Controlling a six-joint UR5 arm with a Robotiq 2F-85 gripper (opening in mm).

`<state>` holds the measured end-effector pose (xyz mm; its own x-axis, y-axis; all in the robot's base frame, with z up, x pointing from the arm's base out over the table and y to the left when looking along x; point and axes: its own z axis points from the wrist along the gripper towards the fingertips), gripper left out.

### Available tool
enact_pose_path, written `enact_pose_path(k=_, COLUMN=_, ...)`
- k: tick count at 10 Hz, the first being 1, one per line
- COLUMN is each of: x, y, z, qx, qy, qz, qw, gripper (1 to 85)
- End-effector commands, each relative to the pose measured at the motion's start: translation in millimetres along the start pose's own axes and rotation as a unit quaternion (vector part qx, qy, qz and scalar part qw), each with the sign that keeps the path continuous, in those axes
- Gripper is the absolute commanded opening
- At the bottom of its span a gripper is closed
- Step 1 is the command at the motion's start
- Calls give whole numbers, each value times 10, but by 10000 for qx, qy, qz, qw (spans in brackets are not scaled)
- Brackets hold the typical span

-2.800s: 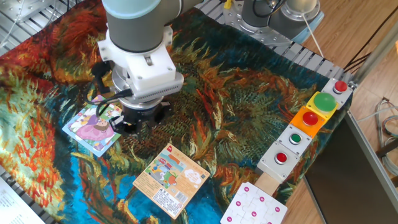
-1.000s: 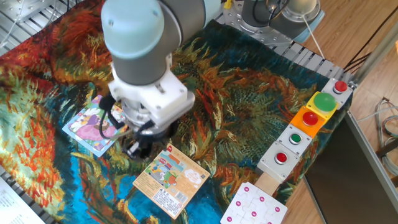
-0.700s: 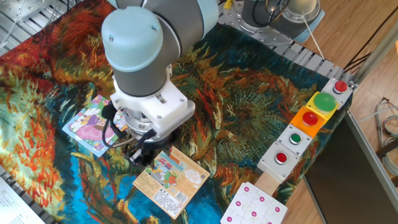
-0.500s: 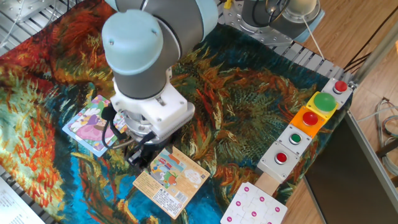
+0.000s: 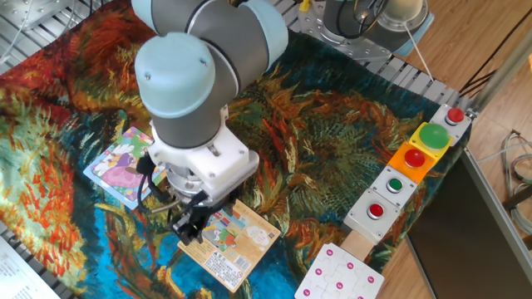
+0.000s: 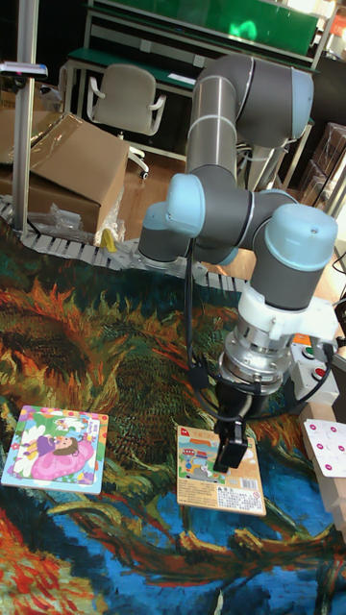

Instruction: Assemble one piece of a puzzle

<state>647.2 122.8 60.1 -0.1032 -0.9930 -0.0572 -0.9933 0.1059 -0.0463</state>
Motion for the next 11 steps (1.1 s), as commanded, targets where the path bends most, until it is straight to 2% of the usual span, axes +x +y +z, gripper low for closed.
enact_pose_path(k=1, x=28, y=-33, z=23, qx=11, qy=74, qz=-65, qw=10000, gripper=657)
enact_pose_path(k=4, x=-80, y=-27, z=234, qx=109, qy=133, qz=-32, qw=9998, gripper=657)
enact_pose_path(k=5, x=-90, y=-13, z=244, qx=101, qy=135, qz=-109, qw=9998, gripper=657)
enact_pose_path(k=7, x=-161, y=35, z=246, qx=11, qy=-2, qz=-176, qw=9998, gripper=657)
enact_pose_path(k=8, x=-141, y=33, z=246, qx=14, qy=37, qz=-240, qw=9997, gripper=653)
enact_pose_path(k=10, x=-180, y=41, z=246, qx=0, qy=-39, qz=-190, qw=9998, gripper=647)
enact_pose_path(k=11, x=-226, y=59, z=298, qx=-44, qy=-97, qz=-141, qw=9998, gripper=643)
